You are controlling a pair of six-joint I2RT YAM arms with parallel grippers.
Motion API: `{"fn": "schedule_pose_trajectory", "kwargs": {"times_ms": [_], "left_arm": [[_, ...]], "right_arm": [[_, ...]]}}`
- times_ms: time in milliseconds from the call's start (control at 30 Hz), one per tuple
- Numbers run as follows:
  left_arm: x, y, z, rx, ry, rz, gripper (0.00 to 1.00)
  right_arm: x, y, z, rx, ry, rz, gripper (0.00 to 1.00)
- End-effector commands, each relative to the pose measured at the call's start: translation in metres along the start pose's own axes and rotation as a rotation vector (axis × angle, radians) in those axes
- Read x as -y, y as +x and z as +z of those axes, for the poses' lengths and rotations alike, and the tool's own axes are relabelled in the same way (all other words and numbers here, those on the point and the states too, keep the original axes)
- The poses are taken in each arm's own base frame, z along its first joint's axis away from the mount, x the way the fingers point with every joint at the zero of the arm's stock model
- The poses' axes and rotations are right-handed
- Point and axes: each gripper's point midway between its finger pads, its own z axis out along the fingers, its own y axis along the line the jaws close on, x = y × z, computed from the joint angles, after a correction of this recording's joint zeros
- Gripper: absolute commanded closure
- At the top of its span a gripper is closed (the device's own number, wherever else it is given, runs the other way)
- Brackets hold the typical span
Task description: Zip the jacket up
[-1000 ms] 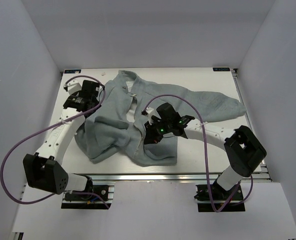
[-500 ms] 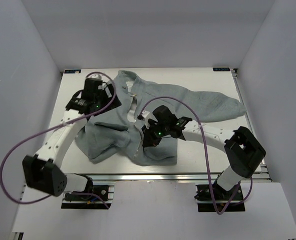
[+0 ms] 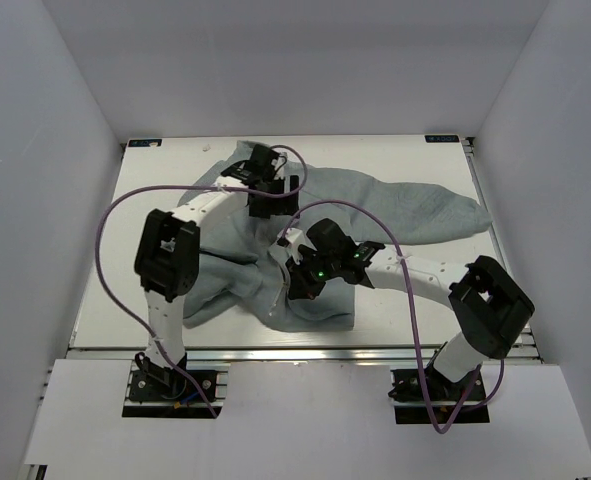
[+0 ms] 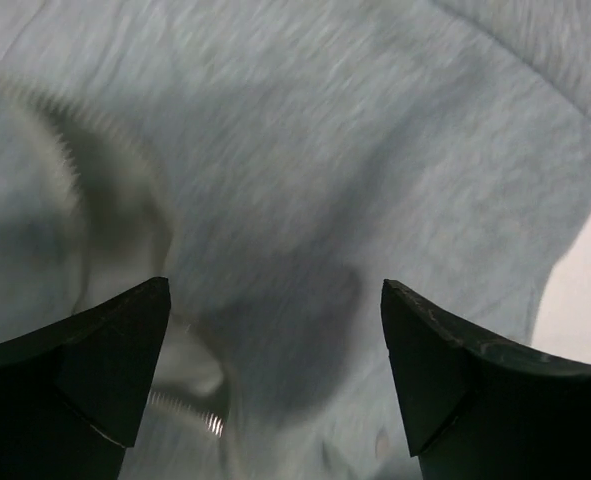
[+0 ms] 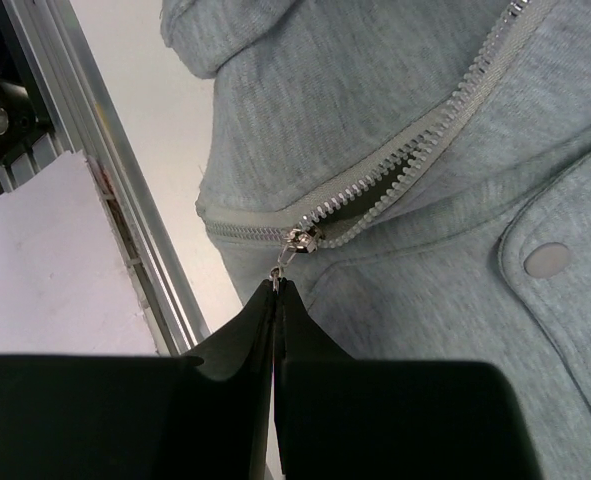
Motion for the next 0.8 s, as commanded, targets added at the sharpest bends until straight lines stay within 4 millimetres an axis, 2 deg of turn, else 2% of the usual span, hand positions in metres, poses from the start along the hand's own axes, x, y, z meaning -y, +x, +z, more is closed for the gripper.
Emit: {"fn": "schedule_pose_trajectory", "kwargs": {"times_ms": [0,33,67,133,167,300,400,433,500,533,600,667,700,767], "left_arm": [[0.015,-0.04,-0.005,0.094,-0.005,0.076,0.06],[0.0,-0.038,0.01,0.071,-0.075,0.069,0.08],[-0.005,-0.046,0.008,0.075,-0.122,0.066,0.12],[-0.024,-0.047,0.017,0.077,-0.226,0.064,0.17],[-0.027,-0.045,0.02,0.071,-0.239,0.063,0.22],[-0.026,-0.039,0.024,0.068,-0.255,0.08,0.32],[-0.023,-0.042,0.018,0.094,-0.27,0.092,0.33],[-0.023,-0.043,0.017,0.103,-0.263,0.1,0.36],[-0.019,-0.048,0.019,0.133,-0.241,0.103,0.48],[-0.016,-0.05,0.02,0.134,-0.224,0.107,0.7],[-0.003,-0.051,0.027,0.127,-0.152,0.114,1.0],[0.015,-0.065,0.026,0.168,-0.071,0.136,1.0],[0.032,-0.069,0.022,0.177,0.017,0.152,1.0],[0.054,-0.087,0.013,0.242,0.111,0.171,1.0]], "right_arm": [[-0.006,-0.008,-0.006,0.035,-0.007,-0.038,1.0],[-0.006,-0.009,-0.007,0.037,-0.007,-0.037,1.0],[-0.006,-0.009,-0.007,0.037,-0.005,-0.037,1.0],[-0.007,-0.009,-0.007,0.038,-0.008,-0.033,1.0],[-0.007,-0.01,-0.007,0.042,-0.009,-0.032,1.0],[-0.006,-0.009,-0.006,0.038,-0.005,-0.027,1.0],[-0.005,-0.009,-0.006,0.036,-0.001,-0.027,1.0],[-0.005,-0.009,-0.006,0.036,0.001,-0.027,1.0],[-0.005,-0.01,-0.007,0.039,0.002,-0.027,1.0],[-0.005,-0.011,-0.007,0.042,0.007,-0.028,1.0],[-0.005,-0.01,-0.008,0.042,0.007,-0.026,1.0],[-0.007,-0.01,-0.009,0.046,0.002,-0.032,1.0],[-0.007,-0.01,-0.01,0.045,0.0,-0.035,1.0],[-0.008,-0.009,-0.012,0.044,-0.002,-0.042,1.0]]}}
